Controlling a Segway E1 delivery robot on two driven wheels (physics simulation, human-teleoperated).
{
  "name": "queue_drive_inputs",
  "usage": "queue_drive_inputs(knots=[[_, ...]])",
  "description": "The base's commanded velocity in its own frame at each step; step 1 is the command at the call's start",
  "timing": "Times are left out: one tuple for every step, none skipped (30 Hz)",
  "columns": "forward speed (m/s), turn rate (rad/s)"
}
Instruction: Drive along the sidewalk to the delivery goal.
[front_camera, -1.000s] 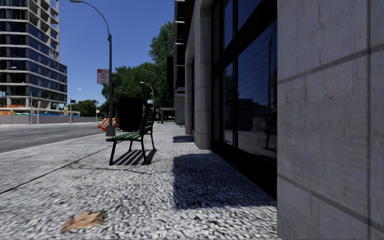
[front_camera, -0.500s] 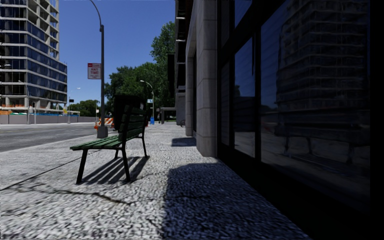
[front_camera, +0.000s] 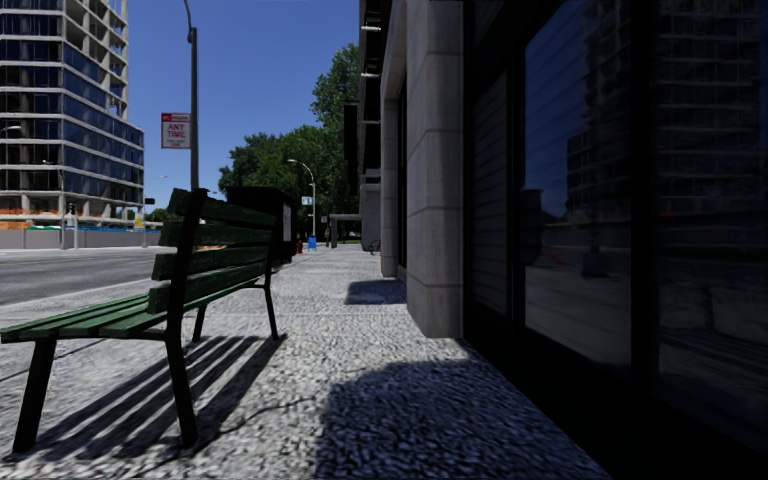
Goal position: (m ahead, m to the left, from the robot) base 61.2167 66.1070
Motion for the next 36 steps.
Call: queue_drive_inputs(knots=[[2.0,0.32],[2.0,0.32],[2.0,0.36],[2.0,0.37],[2.0,0.37],[2.0,0.37],[2.0,0.34],[2.0,0.17],[2.0,0.17],[2.0,0.07],[2.0,0.04],[2.0,0.03],[2.0,0.03],[2.0,0.03],[2.0,0.03],[2.0,0.03],[2.0,0.09],[2.0,0.15],[2.0,0.17],[2.0,0.17],[2.0,0.2],[2.0,0.22],[2.0,0.22],[2.0,0.22],[2.0,0.22],[2.0,0.22],[2.0,0.22],[2.0,0.22],[2.0,0.26],[2.0,0.27],[2.0,0.28],[2.0,0.28],[2.0,0.28],[2.0,0.28],[2.0,0.28],[2.0,0.28]])
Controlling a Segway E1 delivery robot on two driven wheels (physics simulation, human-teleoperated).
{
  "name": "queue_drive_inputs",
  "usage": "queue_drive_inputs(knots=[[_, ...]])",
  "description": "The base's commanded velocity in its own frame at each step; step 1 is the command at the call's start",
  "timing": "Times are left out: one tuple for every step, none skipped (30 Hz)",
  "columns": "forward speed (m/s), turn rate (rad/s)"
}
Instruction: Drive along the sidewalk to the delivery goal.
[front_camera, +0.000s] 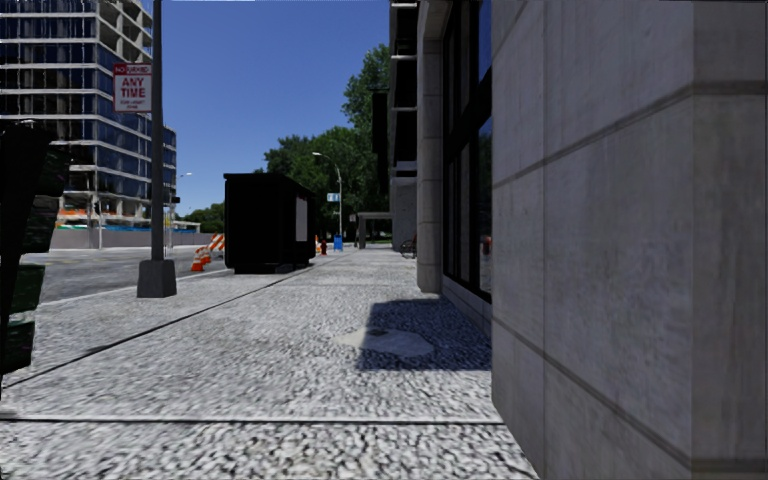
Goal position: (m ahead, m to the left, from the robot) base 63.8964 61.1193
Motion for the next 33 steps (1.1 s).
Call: queue_drive_inputs(knots=[[2.0,0.28],[2.0,0.28],[2.0,0.28],[2.0,0.28],[2.0,0.28],[2.0,0.28],[2.0,0.28],[2.0,0.28],[2.0,0.29],[2.0,0.32],[2.0,0.32],[2.0,0.35],[2.0,0.36],[2.0,0.37],[2.0,0.37],[2.0,0.37],[2.0,0.37],[2.0,0.37],[2.0,0.37],[2.0,0.37],[2.0,0.37],[2.0,0.37],[2.0,0.37],[2.0,0.34],[2.0,0.34],[2.0,0.21],[2.0,0.0],[2.0,0.0],[2.0,0.0],[2.0,0.0],[2.0,0.0],[2.0,0.0],[2.0,0.0]])
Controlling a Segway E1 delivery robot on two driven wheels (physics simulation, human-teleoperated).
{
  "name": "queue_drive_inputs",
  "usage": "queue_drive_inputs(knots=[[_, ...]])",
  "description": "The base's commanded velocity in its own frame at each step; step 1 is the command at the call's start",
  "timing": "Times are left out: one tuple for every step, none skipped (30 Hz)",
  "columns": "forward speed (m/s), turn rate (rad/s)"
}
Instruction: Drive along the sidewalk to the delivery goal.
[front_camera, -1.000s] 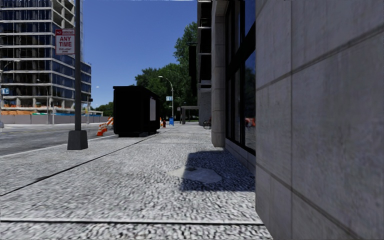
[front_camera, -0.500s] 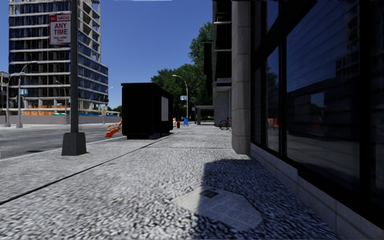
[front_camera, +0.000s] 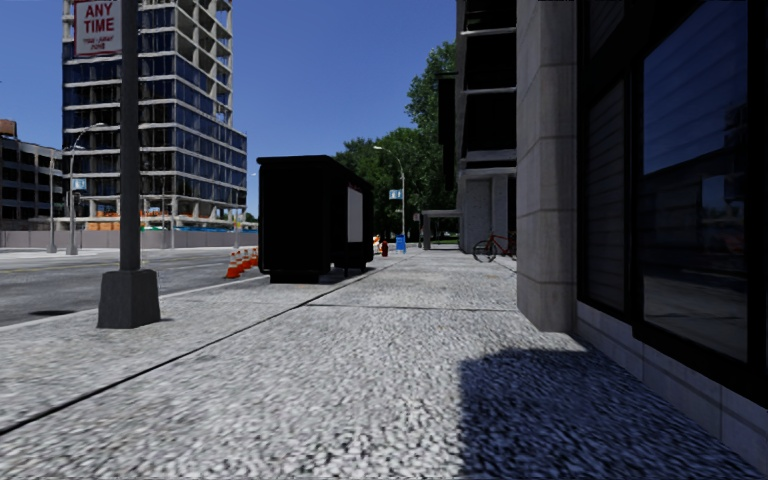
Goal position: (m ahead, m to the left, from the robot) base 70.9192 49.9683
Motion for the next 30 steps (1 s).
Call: queue_drive_inputs(knots=[[2.0,0.0],[2.0,0.0],[2.0,0.0],[2.0,0.0],[2.0,0.0],[2.0,0.0],[2.0,-0.32],[2.0,-0.56],[2.0,-0.64],[2.0,-0.52],[2.0,-0.52],[2.0,-0.06],[2.0,0.0],[2.0,0.0],[2.0,0.0],[2.0,0.0],[2.0,0.0],[2.0,0.0],[2.0,0.0],[2.0,-0.05],[2.0,-0.25],[2.0,-0.25],[2.0,-0.39],[2.0,-0.43],[2.0,-0.44],[2.0,-0.44],[2.0,-0.45],[2.0,-0.45],[2.0,-0.45],[2.0,-0.41]])
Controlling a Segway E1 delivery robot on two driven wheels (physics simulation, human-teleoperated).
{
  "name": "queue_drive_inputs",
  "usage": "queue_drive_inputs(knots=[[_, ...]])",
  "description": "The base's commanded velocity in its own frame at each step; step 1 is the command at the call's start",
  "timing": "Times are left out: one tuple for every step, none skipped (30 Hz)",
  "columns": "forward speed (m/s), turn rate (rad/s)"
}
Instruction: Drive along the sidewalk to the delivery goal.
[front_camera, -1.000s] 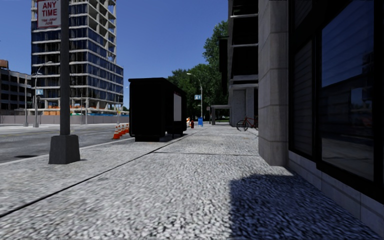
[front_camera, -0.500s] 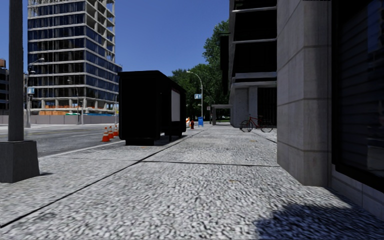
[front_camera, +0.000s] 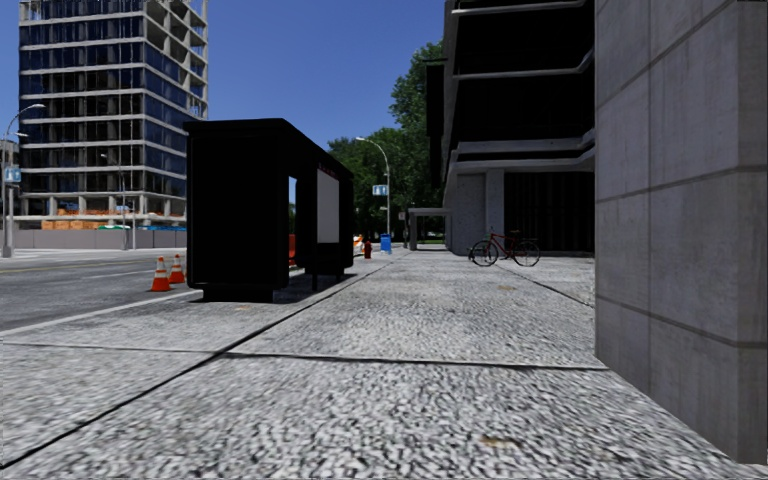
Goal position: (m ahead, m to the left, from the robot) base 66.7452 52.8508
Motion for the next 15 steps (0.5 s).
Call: queue_drive_inputs(knots=[[2.0,0.0],[2.0,0.0],[2.0,0.0],[2.0,0.0],[2.0,0.0],[2.0,0.0],[2.0,0.0],[2.0,0.0],[2.0,0.0],[2.0,0.0],[2.0,0.0],[2.0,0.0],[2.0,0.0],[2.0,0.0],[2.0,0.0]])
